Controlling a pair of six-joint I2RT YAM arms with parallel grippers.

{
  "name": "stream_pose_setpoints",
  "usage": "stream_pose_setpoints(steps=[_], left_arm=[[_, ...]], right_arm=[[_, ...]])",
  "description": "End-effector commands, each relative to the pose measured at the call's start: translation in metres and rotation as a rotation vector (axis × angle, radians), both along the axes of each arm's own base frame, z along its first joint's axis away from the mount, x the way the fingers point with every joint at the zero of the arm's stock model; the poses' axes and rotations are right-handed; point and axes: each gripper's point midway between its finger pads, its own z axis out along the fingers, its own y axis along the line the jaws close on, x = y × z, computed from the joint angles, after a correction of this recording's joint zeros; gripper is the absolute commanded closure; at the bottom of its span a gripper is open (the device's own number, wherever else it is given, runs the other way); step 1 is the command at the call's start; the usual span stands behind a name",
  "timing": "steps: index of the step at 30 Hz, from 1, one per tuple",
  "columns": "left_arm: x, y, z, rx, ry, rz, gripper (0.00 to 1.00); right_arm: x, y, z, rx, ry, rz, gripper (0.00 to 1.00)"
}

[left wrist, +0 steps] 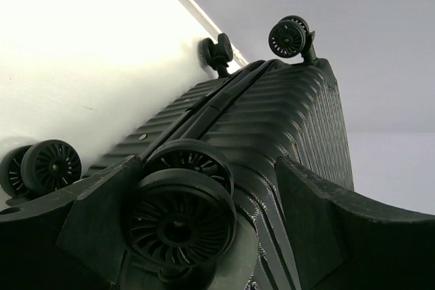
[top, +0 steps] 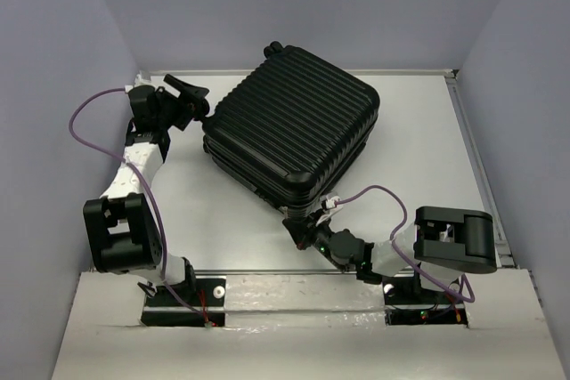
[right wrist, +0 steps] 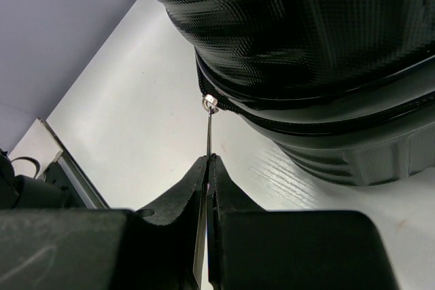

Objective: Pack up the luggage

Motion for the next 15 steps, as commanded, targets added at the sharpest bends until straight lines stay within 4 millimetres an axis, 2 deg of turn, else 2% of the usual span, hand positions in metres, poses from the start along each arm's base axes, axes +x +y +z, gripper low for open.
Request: stream_pose_setpoints(steps=[1,5,8,9,11,12,13,15], left_arm=[[0.005,-0.006,0.024,-0.015,-0.1,-0.04,0.12],[0.004,-0.007,0.022,-0.011,-0.097,-0.049,0.17],[0.003,-0.008,0.019,-0.01,-0.095,-0.051,0.31],[0.003,-0.007,0.018,-0.008,-0.094,-0.05,0.5],[0.002,-0.004,0.014,0.006,-0.089,-0.048,0.72],[0.001,-0.002,0.012,0.01,-0.084,-0.044,0.89],[-0.002,0.002,0.009,0.02,-0.081,-0.037,0.94],[-0.007,0.011,0.004,0.028,-0.074,-0.013,0.94]], right_arm=[[-0.024,0.003,-0.015,-0.048,0.024,0.094,0.93],[-0.024,0.004,-0.016,-0.049,0.025,0.094,0.93],[-0.023,0.005,-0.015,-0.048,0.026,0.093,0.93],[-0.023,0.006,-0.014,-0.047,0.025,0.095,0.93],[-0.024,0.006,-0.014,-0.052,0.03,0.095,0.93],[-0.024,0.005,-0.012,-0.046,0.033,0.096,0.93],[-0.026,0.005,-0.004,-0.031,0.031,0.108,0.93],[-0.026,0.004,0.004,-0.039,0.026,0.11,0.93]])
